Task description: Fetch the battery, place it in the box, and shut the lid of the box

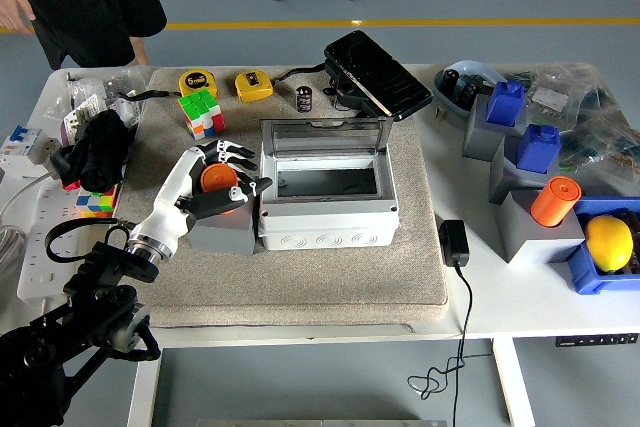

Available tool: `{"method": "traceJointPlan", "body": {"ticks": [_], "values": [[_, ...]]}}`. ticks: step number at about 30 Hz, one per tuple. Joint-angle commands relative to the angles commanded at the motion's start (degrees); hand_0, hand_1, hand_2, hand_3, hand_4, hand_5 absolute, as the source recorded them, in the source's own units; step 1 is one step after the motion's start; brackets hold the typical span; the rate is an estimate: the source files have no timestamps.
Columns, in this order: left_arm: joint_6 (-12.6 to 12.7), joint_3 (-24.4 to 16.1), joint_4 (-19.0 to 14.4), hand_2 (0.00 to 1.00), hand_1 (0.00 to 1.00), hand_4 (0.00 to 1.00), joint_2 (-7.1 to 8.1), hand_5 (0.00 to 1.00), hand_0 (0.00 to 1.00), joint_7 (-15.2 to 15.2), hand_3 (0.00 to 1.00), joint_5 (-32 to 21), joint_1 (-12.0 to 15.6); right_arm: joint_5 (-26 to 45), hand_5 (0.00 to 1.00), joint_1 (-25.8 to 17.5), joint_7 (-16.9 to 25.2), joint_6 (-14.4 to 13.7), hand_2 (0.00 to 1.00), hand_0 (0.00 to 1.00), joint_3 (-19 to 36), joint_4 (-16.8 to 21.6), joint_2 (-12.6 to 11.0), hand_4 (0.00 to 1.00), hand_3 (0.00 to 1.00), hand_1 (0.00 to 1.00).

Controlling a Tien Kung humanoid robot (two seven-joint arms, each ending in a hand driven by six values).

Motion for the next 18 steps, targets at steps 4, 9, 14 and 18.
{"method": "traceJointPlan", "body": {"ticks": [4, 9, 14, 18], "values": [[0.1, 0.2, 0.24, 0.266, 0.235, 0.99, -0.18, 0.094, 0.176, 0.01, 0.249, -0.36, -0.28, 0.03, 0.453, -0.03, -0.01, 0.0, 0.58, 0.6, -0.01, -0.01, 0.04, 0.927, 0.52, 0.589], [0.14, 0.26, 0.41, 0.214, 0.166, 0.987, -0.42, 0.107, 0.12, -0.14, 0.241, -0.92, -0.72, 0.05, 0.454, 0.05, 0.11, -0.15, 0.579, 0.6, 0.01, -0.03, 0.09, 0.927, 0.519, 0.589], [0.35, 0.31, 0.66, 0.154, 0.117, 0.97, -0.63, 0.116, 0.086, -0.18, 0.221, -1.03, -1.19, 0.03, 0.453, 0.09, 0.55, -0.5, 0.578, 0.599, 0.17, 0.03, 0.09, 0.927, 0.518, 0.587], [0.36, 0.44, 0.84, 0.154, 0.117, 0.97, -0.82, 0.116, 0.086, -0.14, 0.221, -0.91, -1.39, 0.11, 0.453, 0.12, 0.61, -0.54, 0.578, 0.599, 0.06, 0.03, 0.11, 0.927, 0.518, 0.587]]}}
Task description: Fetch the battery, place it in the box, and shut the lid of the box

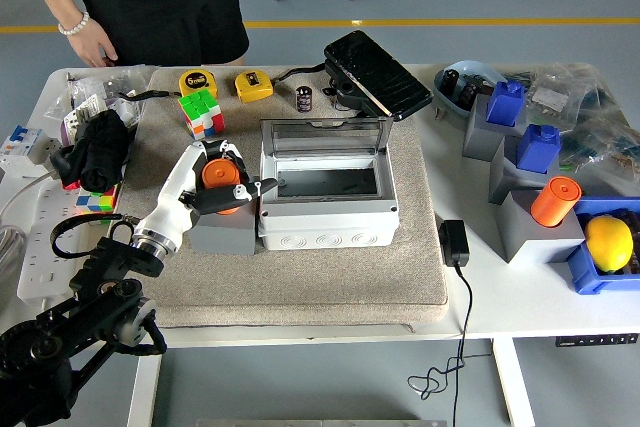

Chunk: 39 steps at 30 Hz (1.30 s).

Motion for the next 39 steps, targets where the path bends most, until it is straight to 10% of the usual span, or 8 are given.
{"method": "traceJointPlan", "body": {"ticks": [18, 26, 39], "values": [[-1.98, -2.57, -5.88, 0.122, 0.066, 0.998, 1.79, 0.075, 0.052, 3.5, 0.17, 6.02, -0.74, 0.18, 0.45, 0.0, 0.34, -0.2, 0.577, 0.598, 0.12, -0.08, -0.01, 0.925, 0.518, 0.587], [1.56, -1.17, -10.31, 0.099, 0.05, 0.998, 2.6, 0.047, 0.04, 5.98, 0.117, 15.98, -1.84, 0.22, 0.45, 0.02, 0.38, -0.24, 0.574, 0.599, 0.09, -0.02, 0.03, 0.923, 0.518, 0.585], [1.23, 10.32, -14.18, 0.114, 0.058, 0.998, 2.02, 0.107, 0.026, 24.02, 0.154, 37.54, -11.48, 0.45, 0.45, -0.03, 0.46, -0.4, 0.574, 0.599, -0.05, -0.05, -0.13, 0.923, 0.519, 0.584]]}}
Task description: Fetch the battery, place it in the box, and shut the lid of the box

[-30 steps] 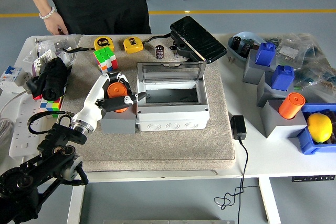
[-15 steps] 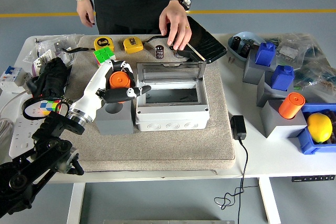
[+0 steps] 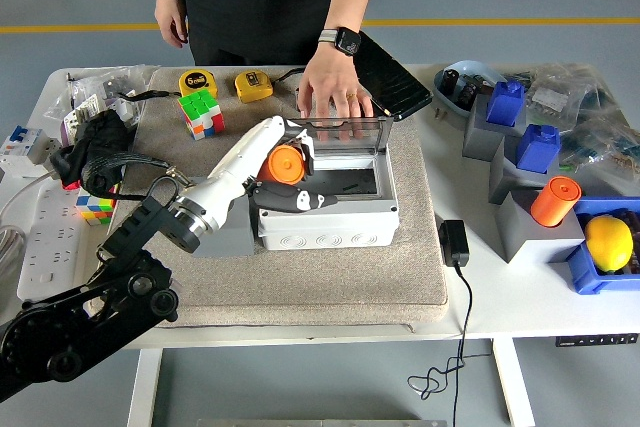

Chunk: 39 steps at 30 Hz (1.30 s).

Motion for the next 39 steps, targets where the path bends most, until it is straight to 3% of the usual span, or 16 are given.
{"method": "traceJointPlan", "body": {"ticks": [4, 5, 7, 22, 23, 34, 35, 39], "values": [[-1.21, 3.67, 1.94, 0.114, 0.058, 0.998, -2.05, 0.107, 0.026, 5.0, 0.154, 5.12, -3.88, 0.13, 0.45, 0.03, 0.05, -0.04, 0.574, 0.599, -0.16, 0.1, 0.01, 0.923, 0.519, 0.584], [-1.41, 4.42, 2.41, 0.11, 0.052, 0.998, -2.51, 0.27, 0.027, 5.8, 0.159, 6.09, -4.68, 0.15, 0.45, 0.04, 0.06, -0.04, 0.573, 0.599, -0.2, 0.12, 0.0, 0.922, 0.518, 0.584], [-1.55, 6.6, 3.91, 0.11, 0.052, 0.998, -3.85, 0.27, 0.027, 7.03, 0.159, 7.63, -6.9, 0.3, 0.45, 0.01, 0.08, -0.08, 0.573, 0.599, -0.39, 0.12, 0.0, 0.922, 0.518, 0.584], [-1.55, 13.71, 12.82, 0.125, 0.051, 0.998, -10.25, 0.35, 0.04, 8.39, 0.204, 9.08, -14.44, 0.58, 0.45, 0.05, 0.09, -0.11, 0.572, 0.599, -1.02, 0.3, -0.12, 0.921, 0.518, 0.584], [-1.62, 13.96, 13.46, 0.149, 0.076, 0.998, -10.59, 0.424, 0.066, 8.48, 0.247, 8.94, -14.77, 0.56, 0.449, 0.06, 0.09, -0.11, 0.572, 0.599, -0.98, 0.33, -0.12, 0.92, 0.518, 0.583], [-0.26, 14.76, 20.6, 0.196, 0.136, 0.998, -13.9, 0.465, 0.113, 7.13, 0.278, 6.81, -16.93, 0.49, 0.449, 0.0, 0.11, -0.13, 0.57, 0.599, -1.26, 0.57, -0.06, 0.92, 0.517, 0.584], [-0.09, 14.77, 21.14, 0.225, 0.19, 0.998, -14.12, 0.464, 0.129, 6.89, 0.297, 6.78, -17.04, 0.44, 0.449, -0.01, 0.11, -0.13, 0.57, 0.599, -1.24, 0.6, -0.05, 0.919, 0.517, 0.583], [0.58, 14.85, 22.42, 0.225, 0.19, 0.998, -14.58, 0.464, 0.129, 6.11, 0.297, 6.64, -17.33, 0.18, 0.449, -0.02, 0.14, -0.15, 0.57, 0.599, -1.14, 0.75, -0.09, 0.919, 0.517, 0.583]]}}
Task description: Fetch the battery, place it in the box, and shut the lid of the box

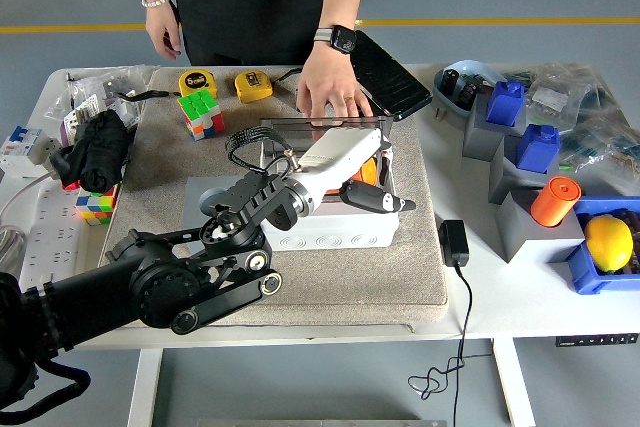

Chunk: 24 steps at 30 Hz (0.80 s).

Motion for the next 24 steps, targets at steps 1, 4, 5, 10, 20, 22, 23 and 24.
{"method": "traceJointPlan", "body": {"ticks": [1, 4, 5, 10, 20, 22, 23, 24], "values": [[0.09, 0.01, 0.17, 0.225, 0.19, 0.998, -0.04, 0.464, 0.129, -0.11, 0.297, -0.07, -0.06, -0.02, 0.449, 0.02, 0.0, -0.01, 0.57, 0.599, -0.01, 0.01, -0.01, 0.919, 0.517, 0.583], [0.2, 0.16, 0.83, 0.3, 0.34, 0.998, -0.25, 0.474, 0.198, -0.38, 0.316, 0.12, -0.15, -0.17, 0.449, 0.04, 0.06, -0.04, 0.57, 0.599, 0.19, 0.07, -0.03, 0.919, 0.518, 0.584], [0.25, 0.17, 0.92, 0.3, 0.34, 0.998, -0.28, 0.474, 0.198, -0.48, 0.316, 0.18, -0.16, -0.22, 0.449, 0.05, 0.07, -0.05, 0.57, 0.599, 0.22, 0.1, -0.04, 0.919, 0.518, 0.584], [0.58, 0.52, 1.9, 0.342, 0.39, 0.998, -0.51, 0.491, 0.233, -1.24, 0.342, 0.72, -0.24, -0.55, 0.449, 0.1, 0.11, -0.1, 0.569, 0.599, 0.5, 0.24, -0.07, 0.917, 0.517, 0.584], [0.02, 0.57, 2.26, 0.342, 0.428, 0.998, -0.41, 0.527, 0.254, -1.63, 0.347, 1.94, 0.06, -1.07, 0.446, 0.08, 0.24, -0.11, 0.569, 0.599, 0.86, 0.55, 0.05, 0.917, 0.516, 0.584], [0.01, 0.5, 2.11, 0.342, 0.428, 0.998, -0.32, 0.527, 0.254, -1.7, 0.347, 1.95, 0.17, -1.13, 0.446, 0.07, 0.25, -0.12, 0.569, 0.599, 0.92, 0.58, 0.04, 0.917, 0.516, 0.584], [0.07, 0.45, 1.99, 0.342, 0.428, 0.998, -0.27, 0.527, 0.254, -1.8, 0.347, 1.89, 0.21, -1.18, 0.446, 0.05, 0.27, -0.14, 0.569, 0.599, 0.96, 0.6, 0.01, 0.917, 0.516, 0.584], [0.05, 0.27, 1.8, 0.342, 0.428, 0.998, -0.19, 0.527, 0.254, -1.81, 0.347, 1.85, 0.24, -1.2, 0.446, 0.08, 0.27, -0.14, 0.569, 0.599, 0.9, 0.58, -0.01, 0.917, 0.516, 0.584]]}}
